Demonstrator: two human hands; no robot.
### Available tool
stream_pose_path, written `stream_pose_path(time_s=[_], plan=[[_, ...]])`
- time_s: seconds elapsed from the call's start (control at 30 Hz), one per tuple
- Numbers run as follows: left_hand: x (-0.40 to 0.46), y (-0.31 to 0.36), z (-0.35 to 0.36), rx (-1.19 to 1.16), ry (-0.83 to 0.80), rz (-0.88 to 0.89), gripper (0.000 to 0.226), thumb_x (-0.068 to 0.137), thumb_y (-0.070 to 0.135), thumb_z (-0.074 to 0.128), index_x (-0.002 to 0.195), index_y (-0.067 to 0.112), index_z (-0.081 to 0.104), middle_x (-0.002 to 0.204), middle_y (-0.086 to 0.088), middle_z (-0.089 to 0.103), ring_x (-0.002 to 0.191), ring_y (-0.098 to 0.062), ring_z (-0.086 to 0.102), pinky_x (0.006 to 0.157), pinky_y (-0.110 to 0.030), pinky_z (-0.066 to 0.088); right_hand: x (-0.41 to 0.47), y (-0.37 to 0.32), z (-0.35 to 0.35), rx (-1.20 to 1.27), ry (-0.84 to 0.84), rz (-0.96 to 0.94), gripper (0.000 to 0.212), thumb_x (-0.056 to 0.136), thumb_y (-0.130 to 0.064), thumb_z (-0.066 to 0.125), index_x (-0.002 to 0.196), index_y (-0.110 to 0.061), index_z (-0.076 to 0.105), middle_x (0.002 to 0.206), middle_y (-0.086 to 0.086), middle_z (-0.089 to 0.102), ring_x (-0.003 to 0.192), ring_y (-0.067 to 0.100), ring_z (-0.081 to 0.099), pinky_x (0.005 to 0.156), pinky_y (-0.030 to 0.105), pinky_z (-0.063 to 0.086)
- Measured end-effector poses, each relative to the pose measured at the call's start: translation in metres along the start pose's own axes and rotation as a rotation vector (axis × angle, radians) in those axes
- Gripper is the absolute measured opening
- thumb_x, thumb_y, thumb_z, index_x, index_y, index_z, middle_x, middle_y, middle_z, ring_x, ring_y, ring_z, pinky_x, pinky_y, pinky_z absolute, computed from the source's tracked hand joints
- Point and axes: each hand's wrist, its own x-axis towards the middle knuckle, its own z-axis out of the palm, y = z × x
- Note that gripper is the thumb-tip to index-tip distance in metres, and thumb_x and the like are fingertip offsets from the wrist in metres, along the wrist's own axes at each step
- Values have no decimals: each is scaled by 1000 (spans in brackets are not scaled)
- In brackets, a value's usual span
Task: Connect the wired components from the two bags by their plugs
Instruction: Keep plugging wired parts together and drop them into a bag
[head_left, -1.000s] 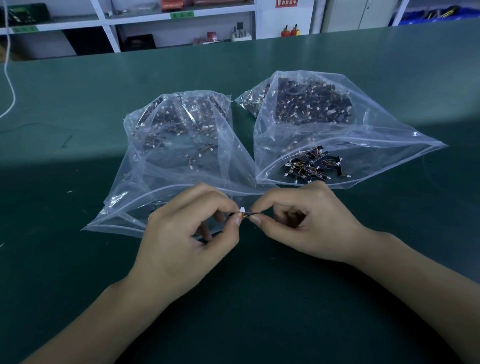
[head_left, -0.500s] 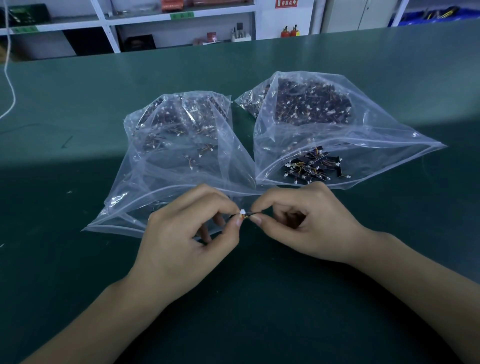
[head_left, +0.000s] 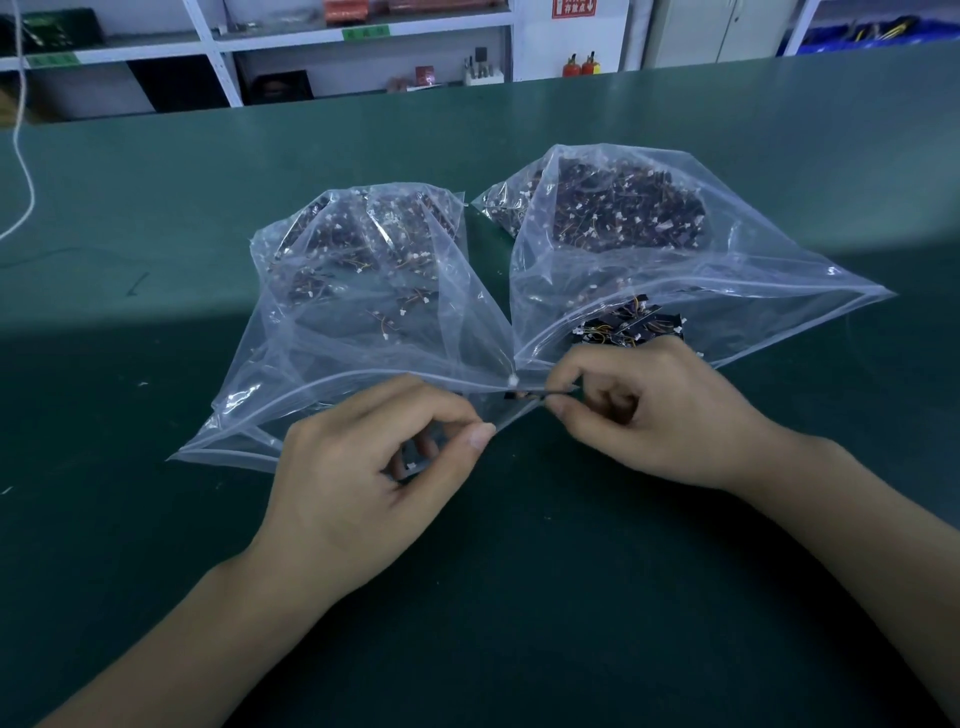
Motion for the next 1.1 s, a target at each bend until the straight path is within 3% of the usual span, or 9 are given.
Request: stream_pose_path(time_s=[0.27, 0.43, 0.53, 0.6, 0.73, 0.83, 0.9, 1.0, 1.1], plan=[[-1, -2, -2, 59, 23, 13, 31, 106, 31, 64, 80, 16, 74, 73, 13, 62, 67, -11, 59, 59, -30, 47, 0, 18, -13, -137, 66, 285, 11, 87, -29, 57, 78, -26, 54, 58, -10, 52, 56, 16, 44, 62, 32, 37], [1, -6, -3, 239, 4, 1, 40, 105, 33, 64, 68, 18, 61, 65, 12, 53, 66, -13, 53, 58, -40, 47, 3, 25, -13, -140, 203, 466, 16, 89, -35, 58, 76, -25, 58, 57, -13, 58, 58, 18, 53, 67, 37, 49], [2, -11, -4, 315, -57, 33, 43, 106, 38, 61, 67, 18, 59, 70, 11, 58, 79, -15, 57, 79, -38, 47, 3, 31, -12, -129, 271, 524, 22, 98, -38, 64, 79, -26, 64, 53, -16, 54, 54, 17, 51, 69, 37, 53], [3, -12, -4, 352, -110, 23, 36, 105, 42, 58, 76, 22, 67, 86, 14, 65, 95, -15, 60, 92, -35, 43, 3, 32, -11, -145, 304, 539, 30, 99, -42, 66, 76, -24, 63, 50, -12, 52, 51, 16, 48, 61, 33, 47], [4, -15, -8, 390, -159, -62, 16, 102, 40, 59, 98, 31, 72, 106, 21, 66, 107, -13, 61, 98, -40, 46, 3, 32, -11, -184, 347, 546, 51, 97, -54, 67, 64, -19, 51, 49, -4, 47, 52, 17, 49, 55, 30, 35], [6, -19, -13, 466, -155, -105, 14, 102, 42, 66, 103, 29, 72, 102, 17, 67, 101, -15, 64, 93, -40, 50, 2, 29, -8, -173, 367, 492, 60, 98, -53, 68, 58, -14, 44, 48, -2, 41, 49, 19, 41, 54, 31, 34], [6, -22, -16, 543, -168, -145, 27, 94, 55, 68, 102, 30, 72, 92, 16, 63, 90, -14, 62, 80, -34, 48, 2, 27, -6, -172, 366, 449, 62, 99, -49, 68, 57, -14, 41, 47, -2, 37, 49, 20, 37, 54, 31, 32], [6, -25, -21, 593, -218, -246, 46, 85, 79, 56, 95, 36, 66, 75, 22, 47, 77, -10, 52, 68, -32, 45, 3, 22, -3, -170, 372, 405, 60, 99, -45, 68, 57, -13, 37, 47, -1, 34, 49, 20, 33, 55, 31, 31], [5, -26, -24, 566, -235, -274, 48, 80, 85, 53, 86, 38, 59, 69, 24, 44, 70, -9, 51, 58, -29, 37, 3, 17, -1, -152, 382, 377, 60, 99, -42, 69, 58, -13, 35, 48, 0, 32, 50, 18, 29, 54, 30, 28]])
